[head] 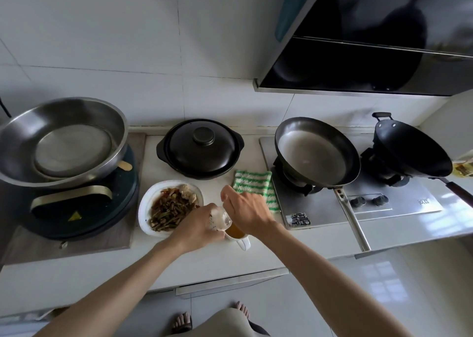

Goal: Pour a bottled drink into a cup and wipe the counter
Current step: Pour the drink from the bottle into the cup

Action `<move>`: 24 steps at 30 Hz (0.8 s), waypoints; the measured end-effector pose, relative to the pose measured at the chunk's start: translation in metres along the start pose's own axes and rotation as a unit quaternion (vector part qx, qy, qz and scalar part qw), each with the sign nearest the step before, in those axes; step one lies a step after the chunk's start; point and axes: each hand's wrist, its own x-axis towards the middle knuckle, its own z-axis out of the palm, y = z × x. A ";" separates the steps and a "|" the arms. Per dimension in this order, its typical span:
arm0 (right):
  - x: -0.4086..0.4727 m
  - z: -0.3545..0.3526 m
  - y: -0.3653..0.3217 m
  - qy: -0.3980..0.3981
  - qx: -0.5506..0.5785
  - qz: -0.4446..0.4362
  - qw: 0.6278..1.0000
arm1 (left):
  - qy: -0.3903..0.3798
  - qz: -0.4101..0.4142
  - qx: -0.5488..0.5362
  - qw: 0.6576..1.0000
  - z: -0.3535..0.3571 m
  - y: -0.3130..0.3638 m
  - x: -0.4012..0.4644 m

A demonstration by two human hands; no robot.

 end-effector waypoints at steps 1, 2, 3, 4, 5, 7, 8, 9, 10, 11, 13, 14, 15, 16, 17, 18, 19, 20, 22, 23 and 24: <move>0.001 0.005 0.001 -0.020 0.004 0.014 1.000 | 0.003 -0.006 0.001 1.000 0.004 -0.002 0.000; 0.001 0.008 0.000 -0.034 0.011 0.026 0.999 | 0.001 -0.014 -0.004 1.000 0.007 -0.005 0.000; 0.001 0.011 -0.001 -0.043 0.016 0.036 0.998 | -0.001 -0.020 -0.009 1.000 0.008 -0.007 0.000; 0.002 0.013 -0.002 -0.049 0.023 0.044 0.998 | -0.001 -0.020 -0.013 1.000 0.008 -0.008 -0.001; 0.001 0.013 -0.003 -0.053 0.036 0.057 0.996 | 0.001 -0.018 -0.016 1.000 0.007 -0.010 -0.001; -0.003 0.007 -0.004 -0.063 0.087 0.088 0.990 | 0.005 -0.020 -0.036 0.999 0.001 -0.012 -0.006; -0.007 0.003 -0.004 -0.064 0.119 0.103 0.986 | 0.010 -0.021 -0.048 0.999 -0.002 -0.014 -0.008; -0.012 -0.002 -0.003 -0.061 0.148 0.112 0.981 | 0.020 -0.021 -0.060 0.998 -0.006 -0.016 -0.010; -0.018 -0.007 -0.003 -0.057 0.177 0.120 0.975 | 0.031 -0.019 -0.072 0.997 -0.011 -0.019 -0.012; -0.023 -0.010 0.000 -0.054 0.207 0.134 0.968 | 0.040 -0.018 -0.084 0.995 -0.016 -0.020 -0.014; -0.032 -0.010 0.006 -0.053 0.275 0.170 0.945 | 0.050 -0.019 -0.108 0.993 -0.024 -0.024 -0.021; -0.035 -0.007 0.009 -0.055 0.303 0.190 0.932 | 0.051 -0.025 -0.115 0.992 -0.026 -0.028 -0.023; -0.037 -0.003 0.011 -0.058 0.326 0.208 0.920 | 0.054 -0.033 -0.116 0.991 -0.028 -0.032 -0.026; -0.039 0.002 0.012 -0.064 0.344 0.225 0.910 | 0.056 -0.042 -0.113 0.991 -0.029 -0.036 -0.029; -0.042 0.006 0.011 -0.070 0.362 0.239 0.898 | 0.060 -0.049 -0.109 0.991 -0.028 -0.040 -0.032; -0.043 0.010 0.010 -0.077 0.379 0.250 0.888 | 0.067 -0.056 -0.110 0.990 -0.027 -0.043 -0.034; -0.043 0.013 0.008 -0.083 0.395 0.255 0.879 | 0.074 -0.064 -0.117 0.988 -0.026 -0.045 -0.037; -0.042 0.015 0.005 -0.091 0.411 0.256 0.870 | 0.085 -0.071 -0.124 0.986 -0.025 -0.045 -0.040; -0.034 0.017 0.000 -0.114 0.441 0.248 0.855 | 0.113 -0.085 -0.136 0.981 -0.024 -0.042 -0.048; -0.028 0.017 -0.003 -0.125 0.447 0.238 0.853 | 0.129 -0.089 -0.149 0.976 -0.025 -0.040 -0.052; -0.019 0.018 -0.008 -0.140 0.447 0.216 0.857 | 0.151 -0.094 -0.166 0.970 -0.026 -0.040 -0.057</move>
